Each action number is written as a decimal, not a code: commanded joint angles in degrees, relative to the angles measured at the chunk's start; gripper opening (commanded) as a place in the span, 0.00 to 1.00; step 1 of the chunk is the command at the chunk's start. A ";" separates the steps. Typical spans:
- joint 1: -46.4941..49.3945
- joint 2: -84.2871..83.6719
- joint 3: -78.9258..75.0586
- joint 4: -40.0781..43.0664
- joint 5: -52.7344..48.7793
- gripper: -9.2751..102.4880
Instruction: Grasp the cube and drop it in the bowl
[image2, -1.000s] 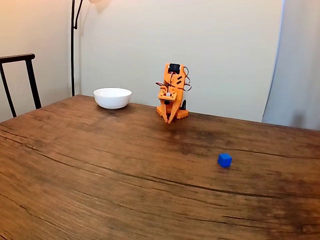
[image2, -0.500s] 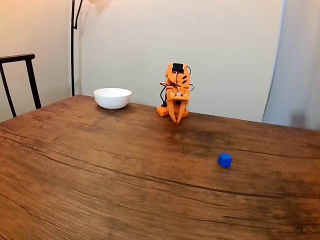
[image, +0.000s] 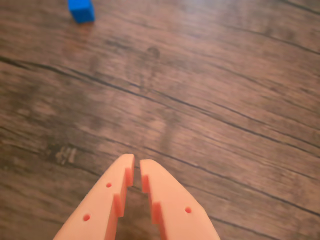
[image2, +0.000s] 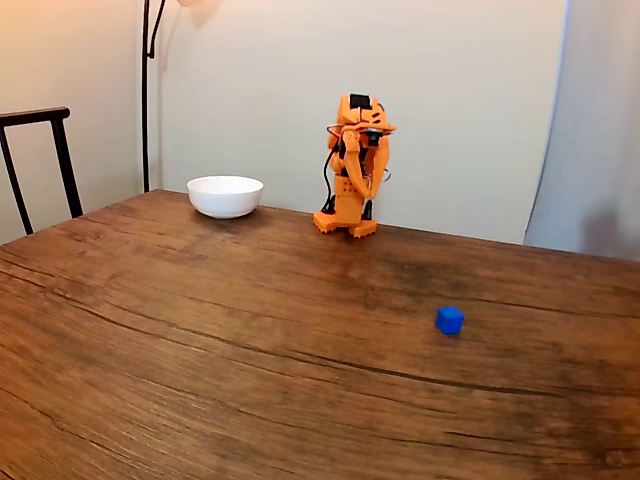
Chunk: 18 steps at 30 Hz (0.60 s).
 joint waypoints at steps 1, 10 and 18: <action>-0.18 -7.56 -6.33 -1.85 1.76 0.08; -0.53 -36.30 -23.64 -7.73 5.98 0.08; -3.78 -52.73 -30.76 -16.26 5.71 0.08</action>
